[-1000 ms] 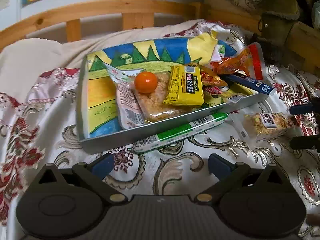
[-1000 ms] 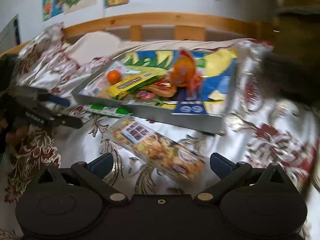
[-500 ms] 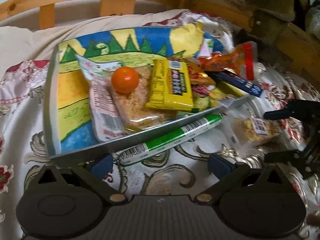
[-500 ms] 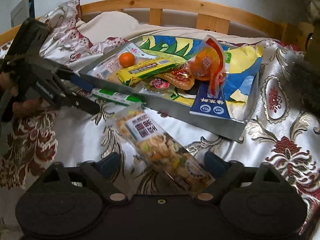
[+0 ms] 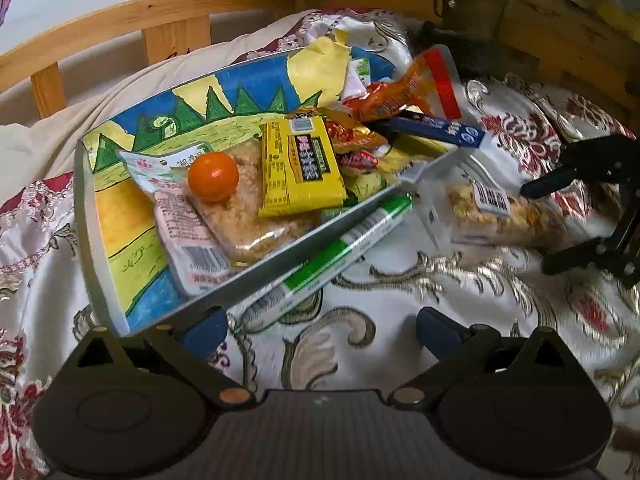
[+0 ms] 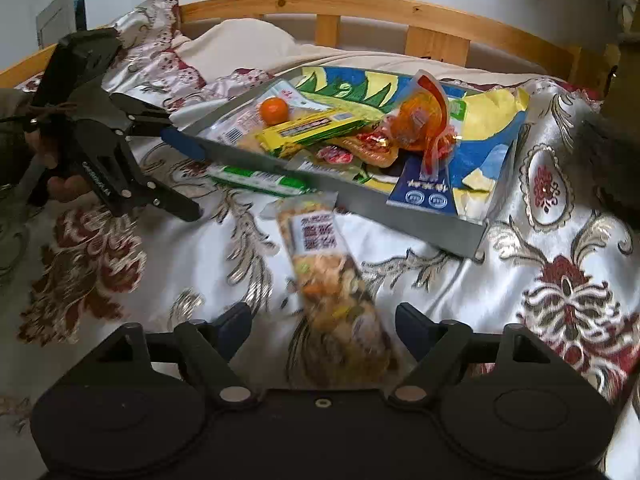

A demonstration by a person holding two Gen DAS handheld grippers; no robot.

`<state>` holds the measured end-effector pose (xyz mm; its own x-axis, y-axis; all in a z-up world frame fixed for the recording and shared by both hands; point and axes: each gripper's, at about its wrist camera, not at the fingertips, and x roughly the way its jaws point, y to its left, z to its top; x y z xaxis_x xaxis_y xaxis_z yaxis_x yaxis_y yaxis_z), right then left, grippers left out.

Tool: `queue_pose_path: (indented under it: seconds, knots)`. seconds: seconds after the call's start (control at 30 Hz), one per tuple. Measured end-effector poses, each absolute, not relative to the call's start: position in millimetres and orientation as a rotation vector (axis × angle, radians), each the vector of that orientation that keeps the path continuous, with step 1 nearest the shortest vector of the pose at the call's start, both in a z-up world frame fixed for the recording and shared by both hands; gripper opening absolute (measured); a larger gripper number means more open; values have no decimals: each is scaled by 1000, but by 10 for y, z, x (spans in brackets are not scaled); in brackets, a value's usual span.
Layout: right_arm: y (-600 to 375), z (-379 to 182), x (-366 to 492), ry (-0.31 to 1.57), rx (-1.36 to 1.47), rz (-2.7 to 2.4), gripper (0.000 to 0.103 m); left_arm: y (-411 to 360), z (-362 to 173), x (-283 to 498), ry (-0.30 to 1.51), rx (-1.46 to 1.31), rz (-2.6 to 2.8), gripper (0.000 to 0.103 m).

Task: Organize snacks
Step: 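Grasp the clear nut bar pack with the right tool, then grasp the green stick snack with left tool while right holds nut bar pack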

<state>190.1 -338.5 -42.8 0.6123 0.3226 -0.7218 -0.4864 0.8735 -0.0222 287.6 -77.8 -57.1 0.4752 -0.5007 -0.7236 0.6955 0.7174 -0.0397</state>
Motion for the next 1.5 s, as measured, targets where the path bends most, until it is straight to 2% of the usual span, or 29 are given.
queue_pose_path:
  seconds: [0.13,0.47,0.63,0.93,1.1,1.2,1.33,1.43,1.47,1.5]
  knots:
    - [-3317,-505,2028,788,-222,457,82,-900,-606,2980,835,270,-760,102]
    - [-3389,-505,1842,797,-170,456,63,-973,-560,2970,920,294,-872,102]
    - [-3416,-514,1809,805,-156,452,63,-1109,-533,2880,846,398,-861,101]
    - [-3414,-544,1820,792,-116,435,63,-1234,-594,2936,867,335,-857,102]
    - [-3474,-531,1739,796,-92,436,63,-1339,-547,2891,997,324,-1007,97]
    - [-3491,-531,1712,799,-85,428,63,-1470,-541,2783,894,463,-951,96]
    - [-3506,-520,1667,779,-78,424,62,-1448,-529,2744,865,444,-926,96]
    - [-3519,-539,1690,773,-55,415,50,-1348,-534,2718,855,399,-897,96]
    - [-3514,-551,1704,774,-51,415,41,-1304,-529,2722,854,374,-889,96]
    - [-3509,-560,1715,773,-46,416,39,-1245,-510,2735,842,350,-879,96]
